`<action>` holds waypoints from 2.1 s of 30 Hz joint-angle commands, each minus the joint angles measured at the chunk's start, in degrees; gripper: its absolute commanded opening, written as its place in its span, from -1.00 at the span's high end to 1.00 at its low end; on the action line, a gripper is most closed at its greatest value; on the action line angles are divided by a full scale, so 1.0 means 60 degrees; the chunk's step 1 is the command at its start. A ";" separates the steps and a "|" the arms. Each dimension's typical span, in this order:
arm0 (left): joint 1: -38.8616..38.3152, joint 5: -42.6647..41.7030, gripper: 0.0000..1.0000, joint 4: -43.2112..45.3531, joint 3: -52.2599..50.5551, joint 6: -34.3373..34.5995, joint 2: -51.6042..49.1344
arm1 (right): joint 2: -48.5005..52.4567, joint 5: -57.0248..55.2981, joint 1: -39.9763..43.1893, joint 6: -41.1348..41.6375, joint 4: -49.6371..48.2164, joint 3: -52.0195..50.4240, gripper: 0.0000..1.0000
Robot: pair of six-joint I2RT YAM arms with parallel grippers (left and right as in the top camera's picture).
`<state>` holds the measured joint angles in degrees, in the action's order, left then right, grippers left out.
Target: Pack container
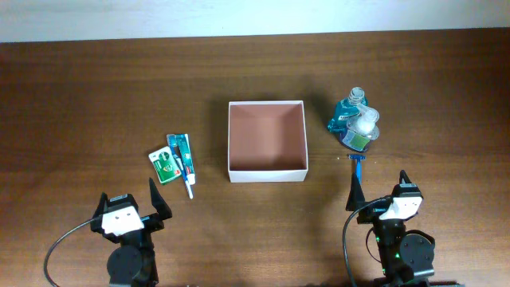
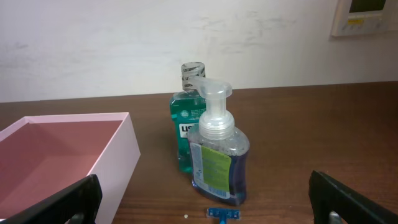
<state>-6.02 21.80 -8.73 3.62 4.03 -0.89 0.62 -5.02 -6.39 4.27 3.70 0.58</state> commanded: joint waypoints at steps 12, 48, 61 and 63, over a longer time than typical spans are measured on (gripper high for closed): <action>0.0047 -0.0106 -0.99 0.0029 -0.0131 -0.0178 0.0098 | -0.0051 0.0710 0.0073 -0.0288 -0.1035 -0.0044 -0.97; 0.0047 -0.0106 -0.99 0.0029 -0.0131 -0.0178 0.0098 | 1.1657 -0.0707 0.0073 -0.2911 0.5912 1.1744 -0.97; 0.0047 -0.0106 -0.99 0.0029 -0.0135 -0.0178 0.0098 | 1.3602 0.1486 0.0080 -0.1621 0.4393 1.1748 -0.94; 0.0047 -0.0106 -0.99 0.0029 -0.0131 -0.0178 0.0098 | 1.3912 0.1421 0.0098 -0.1625 0.4390 1.1748 -0.88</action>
<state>-6.02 21.39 -8.75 3.51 4.03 -0.62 82.26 2.20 -6.31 -7.86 30.35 70.28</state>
